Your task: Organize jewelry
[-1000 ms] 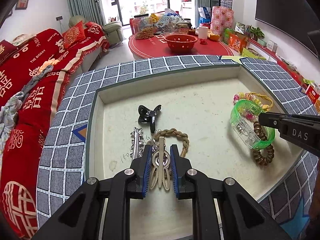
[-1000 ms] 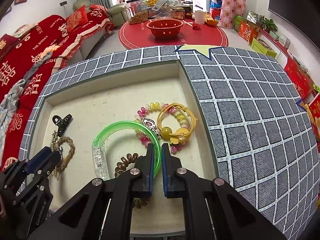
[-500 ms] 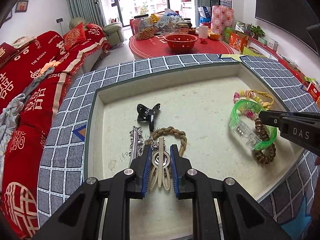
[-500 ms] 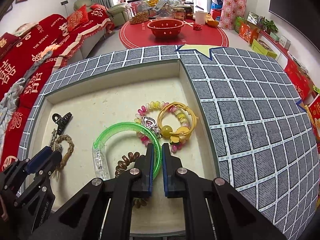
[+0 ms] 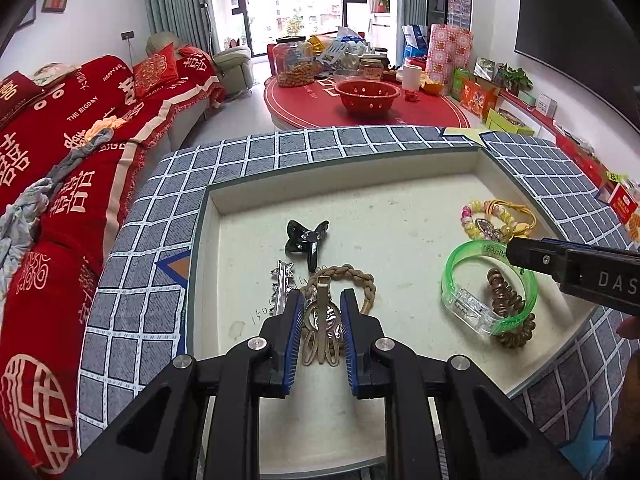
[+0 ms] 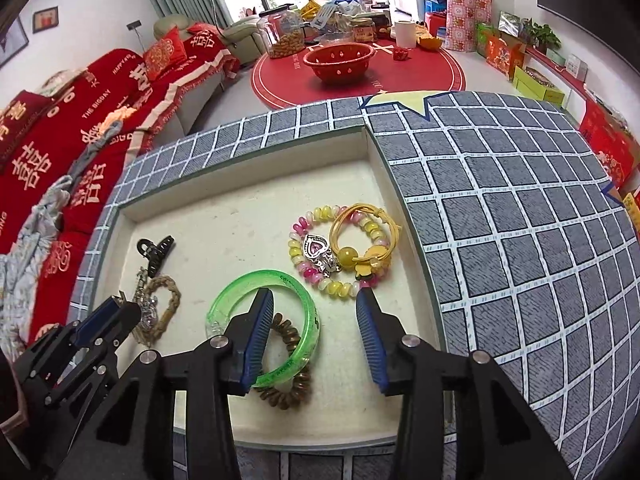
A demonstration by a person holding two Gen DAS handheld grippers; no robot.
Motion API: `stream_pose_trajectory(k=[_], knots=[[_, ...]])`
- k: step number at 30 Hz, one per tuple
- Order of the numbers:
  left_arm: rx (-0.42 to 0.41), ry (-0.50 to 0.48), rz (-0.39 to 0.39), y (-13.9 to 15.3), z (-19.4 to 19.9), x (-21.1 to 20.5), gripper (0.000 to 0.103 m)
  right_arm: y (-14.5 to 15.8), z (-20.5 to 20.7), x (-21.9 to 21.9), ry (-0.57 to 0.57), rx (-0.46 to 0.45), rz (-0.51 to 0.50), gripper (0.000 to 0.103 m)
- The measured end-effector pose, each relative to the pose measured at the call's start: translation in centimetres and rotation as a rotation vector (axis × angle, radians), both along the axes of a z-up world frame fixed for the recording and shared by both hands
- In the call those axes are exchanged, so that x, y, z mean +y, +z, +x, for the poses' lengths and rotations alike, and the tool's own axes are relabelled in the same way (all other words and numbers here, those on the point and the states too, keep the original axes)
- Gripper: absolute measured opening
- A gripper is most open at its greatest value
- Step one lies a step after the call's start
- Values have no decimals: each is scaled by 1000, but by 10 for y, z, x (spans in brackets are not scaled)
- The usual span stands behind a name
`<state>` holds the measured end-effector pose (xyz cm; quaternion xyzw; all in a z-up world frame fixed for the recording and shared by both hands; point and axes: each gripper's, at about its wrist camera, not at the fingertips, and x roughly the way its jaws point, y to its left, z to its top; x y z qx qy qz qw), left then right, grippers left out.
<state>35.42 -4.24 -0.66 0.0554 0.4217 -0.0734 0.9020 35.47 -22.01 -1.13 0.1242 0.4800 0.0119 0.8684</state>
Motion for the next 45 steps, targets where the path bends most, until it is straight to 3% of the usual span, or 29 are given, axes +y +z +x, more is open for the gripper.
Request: stream_pose_trajectory(k=[15, 16, 17, 18, 20, 27, 37, 39, 45], knots=[[-18, 14, 31, 6, -1, -3, 33, 7, -4, -1, 4, -6, 28, 48], [-16, 16, 31, 5, -1, -3, 39, 7, -4, -1, 4, -6, 27, 48], [-14, 21, 33, 6, -1, -2, 80, 8, -5, 0, 6, -6, 26, 48], [-25, 37, 34, 7, -2, -1, 103, 7, -5, 0, 6, -4, 27, 48], [-79, 53, 26, 13, -8, 1, 103, 7, -5, -1, 7, -3, 28, 48], [-66, 39, 32, 17, -6, -1, 103, 5, -7, -2, 0, 8, 27, 49], [-47, 37, 55, 16, -18, 2, 103, 10, -12, 7, 51, 6, -8, 67], [-47, 39, 58, 17, -20, 3, 103, 11, -13, 11, 64, 2, -27, 77], [-35, 51, 45, 20, -31, 9, 103, 16, -21, 19, 97, -13, -51, 84]])
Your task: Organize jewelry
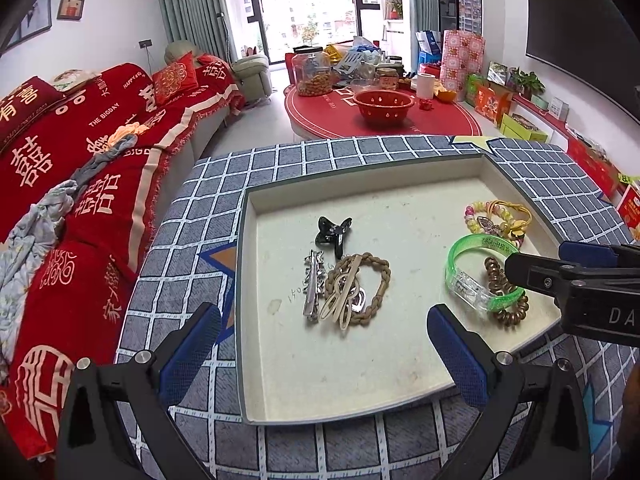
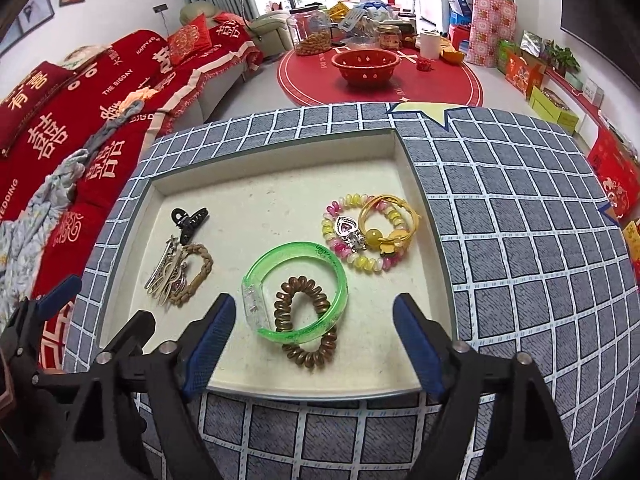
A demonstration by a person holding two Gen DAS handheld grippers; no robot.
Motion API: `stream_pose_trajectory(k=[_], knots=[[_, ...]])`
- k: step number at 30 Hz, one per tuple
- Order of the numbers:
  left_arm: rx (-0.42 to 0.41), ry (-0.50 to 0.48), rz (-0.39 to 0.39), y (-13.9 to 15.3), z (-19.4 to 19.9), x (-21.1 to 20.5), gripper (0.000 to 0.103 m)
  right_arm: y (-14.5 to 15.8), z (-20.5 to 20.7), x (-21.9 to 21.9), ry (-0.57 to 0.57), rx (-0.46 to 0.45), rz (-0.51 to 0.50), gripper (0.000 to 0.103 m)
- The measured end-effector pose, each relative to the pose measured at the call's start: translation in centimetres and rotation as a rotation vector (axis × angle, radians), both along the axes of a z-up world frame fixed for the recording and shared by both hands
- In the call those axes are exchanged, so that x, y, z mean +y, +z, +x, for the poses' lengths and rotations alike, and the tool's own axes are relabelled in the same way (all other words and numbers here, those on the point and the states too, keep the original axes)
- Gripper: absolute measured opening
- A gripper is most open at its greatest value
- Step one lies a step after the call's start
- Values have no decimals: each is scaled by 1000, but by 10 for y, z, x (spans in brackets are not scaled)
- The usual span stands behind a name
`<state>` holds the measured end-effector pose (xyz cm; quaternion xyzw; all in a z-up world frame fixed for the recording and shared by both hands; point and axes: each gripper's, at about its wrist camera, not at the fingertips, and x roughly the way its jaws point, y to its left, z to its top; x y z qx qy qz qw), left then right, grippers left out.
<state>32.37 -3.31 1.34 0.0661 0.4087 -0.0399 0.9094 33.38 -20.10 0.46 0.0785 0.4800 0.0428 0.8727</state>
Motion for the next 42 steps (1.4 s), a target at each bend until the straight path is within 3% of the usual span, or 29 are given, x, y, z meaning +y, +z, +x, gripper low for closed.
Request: stream_pose_trajectory(k=[17, 21, 27, 42], knots=[[-6, 15, -27, 7, -40, 12, 103, 14, -41, -2, -23, -108, -70, 88], [-4, 25, -48, 6, -53, 16, 103, 17, -56, -6, -30, -131, -25, 88], [6, 9, -74, -2, -76, 13, 103, 14, -78, -11, -47, -141, 7, 88], [-23, 41, -71, -4, -129, 12, 103, -2, -139, -10, -79, -163, -61, 88]])
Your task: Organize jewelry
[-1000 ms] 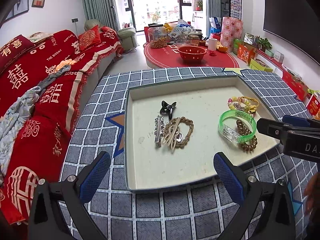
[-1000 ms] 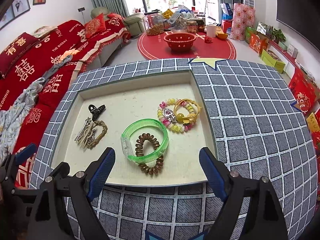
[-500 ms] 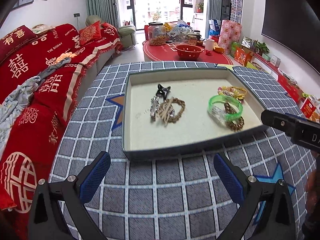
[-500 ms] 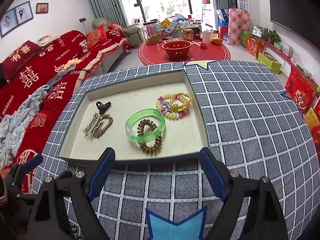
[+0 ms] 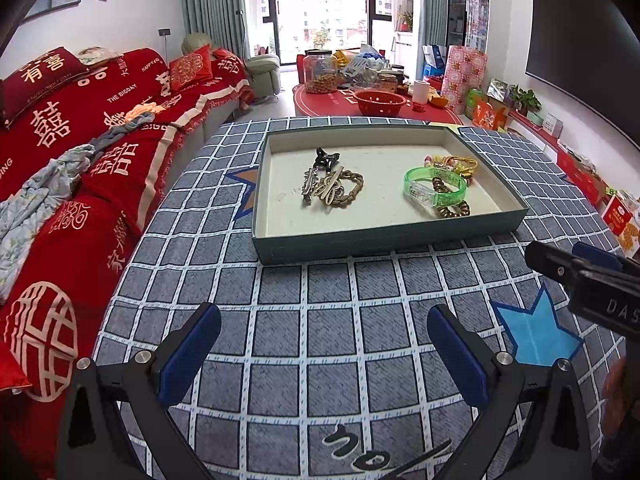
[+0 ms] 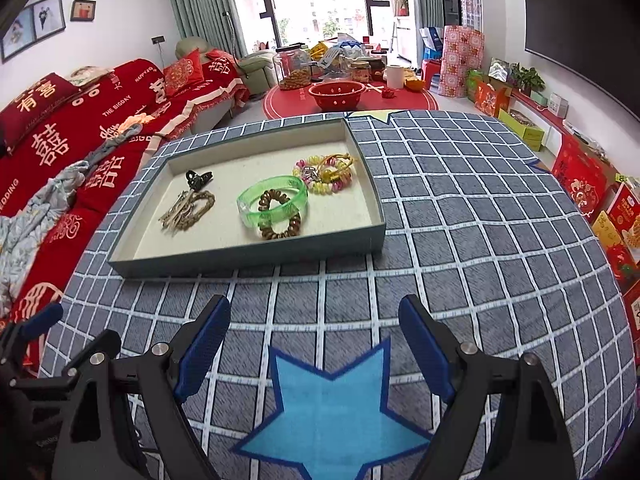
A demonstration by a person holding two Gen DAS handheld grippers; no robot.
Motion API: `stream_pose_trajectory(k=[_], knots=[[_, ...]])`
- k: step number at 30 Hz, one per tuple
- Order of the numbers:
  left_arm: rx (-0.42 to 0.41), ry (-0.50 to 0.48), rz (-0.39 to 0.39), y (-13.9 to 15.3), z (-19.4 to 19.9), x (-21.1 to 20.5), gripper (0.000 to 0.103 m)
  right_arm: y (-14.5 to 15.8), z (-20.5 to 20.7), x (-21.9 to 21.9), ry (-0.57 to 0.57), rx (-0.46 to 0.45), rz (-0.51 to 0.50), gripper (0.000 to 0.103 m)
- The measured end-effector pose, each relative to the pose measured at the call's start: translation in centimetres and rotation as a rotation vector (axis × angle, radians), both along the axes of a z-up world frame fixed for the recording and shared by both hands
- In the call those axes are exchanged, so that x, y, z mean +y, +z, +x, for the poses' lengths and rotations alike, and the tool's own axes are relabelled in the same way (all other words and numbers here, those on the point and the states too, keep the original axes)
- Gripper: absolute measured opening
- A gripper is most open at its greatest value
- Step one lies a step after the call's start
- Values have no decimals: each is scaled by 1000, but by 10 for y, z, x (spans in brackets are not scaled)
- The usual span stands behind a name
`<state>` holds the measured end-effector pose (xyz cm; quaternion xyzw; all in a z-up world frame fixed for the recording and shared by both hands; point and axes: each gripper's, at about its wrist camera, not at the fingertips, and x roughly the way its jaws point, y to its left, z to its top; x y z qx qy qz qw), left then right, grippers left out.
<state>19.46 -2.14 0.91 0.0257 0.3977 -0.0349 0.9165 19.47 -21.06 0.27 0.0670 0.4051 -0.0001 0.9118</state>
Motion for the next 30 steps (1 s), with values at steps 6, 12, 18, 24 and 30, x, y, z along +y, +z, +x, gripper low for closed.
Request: stream_pose_trajectory(k=[6, 12, 18, 24, 30], knots=[[-4, 22, -13, 1, -14, 5, 103, 3, -17, 3, -4, -28, -11, 88], [-11, 29, -6, 1, -24, 3, 103, 10, -33, 10, 11, -65, -45, 88], [-20, 27, -5, 3, -31, 3, 103, 11, -43, 11, 8, -77, -55, 88], [-42, 36, -6, 9, -35, 7, 103, 14, -47, 11, -2, -86, -59, 88], [-64, 41, -7, 14, -37, 7, 103, 21, -53, 12, -6, -115, -75, 88]])
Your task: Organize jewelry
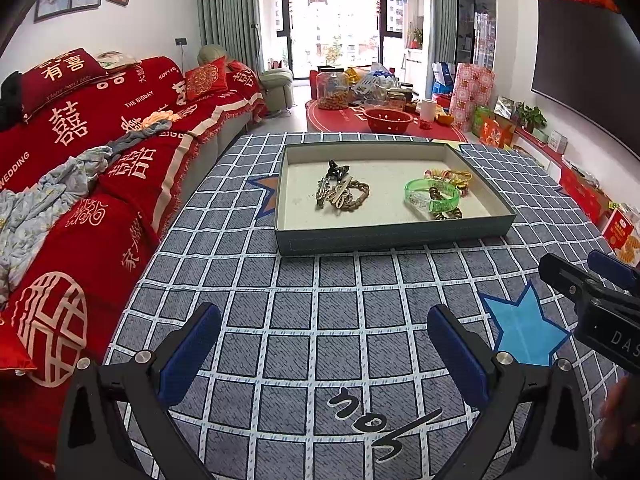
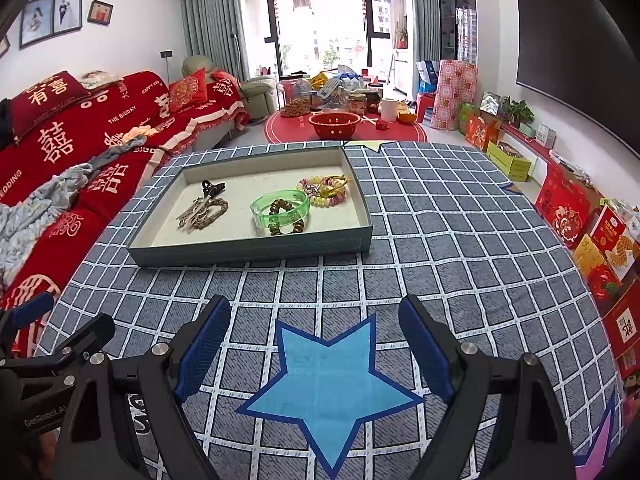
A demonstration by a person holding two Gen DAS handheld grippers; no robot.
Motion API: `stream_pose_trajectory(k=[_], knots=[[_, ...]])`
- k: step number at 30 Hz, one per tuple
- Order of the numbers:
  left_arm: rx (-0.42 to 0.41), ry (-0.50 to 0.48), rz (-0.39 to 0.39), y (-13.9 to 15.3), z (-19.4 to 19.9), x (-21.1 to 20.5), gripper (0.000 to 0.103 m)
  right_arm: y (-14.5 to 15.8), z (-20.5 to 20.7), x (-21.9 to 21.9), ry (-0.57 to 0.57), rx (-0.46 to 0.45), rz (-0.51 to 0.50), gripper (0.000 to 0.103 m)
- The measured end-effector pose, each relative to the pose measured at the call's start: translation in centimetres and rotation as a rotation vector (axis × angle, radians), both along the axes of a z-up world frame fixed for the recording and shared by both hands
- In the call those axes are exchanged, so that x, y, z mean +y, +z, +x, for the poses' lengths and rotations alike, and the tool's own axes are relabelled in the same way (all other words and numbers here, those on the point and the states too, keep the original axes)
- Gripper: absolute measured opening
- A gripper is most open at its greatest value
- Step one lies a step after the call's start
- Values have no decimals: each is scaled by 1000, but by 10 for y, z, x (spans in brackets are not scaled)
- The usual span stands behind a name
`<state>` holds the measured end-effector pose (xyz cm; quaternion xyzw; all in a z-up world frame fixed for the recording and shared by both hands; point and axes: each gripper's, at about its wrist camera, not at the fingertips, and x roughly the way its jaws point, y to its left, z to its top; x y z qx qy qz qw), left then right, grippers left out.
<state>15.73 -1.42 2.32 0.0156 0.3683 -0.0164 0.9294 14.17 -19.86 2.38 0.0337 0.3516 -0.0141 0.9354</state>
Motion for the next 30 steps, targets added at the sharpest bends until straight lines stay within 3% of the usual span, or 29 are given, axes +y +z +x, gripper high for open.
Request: stream_pose_trajectory(k=[30], knots=[[-41, 7, 7, 7, -4, -2, 103, 14, 1, 8, 10, -34, -11, 88]])
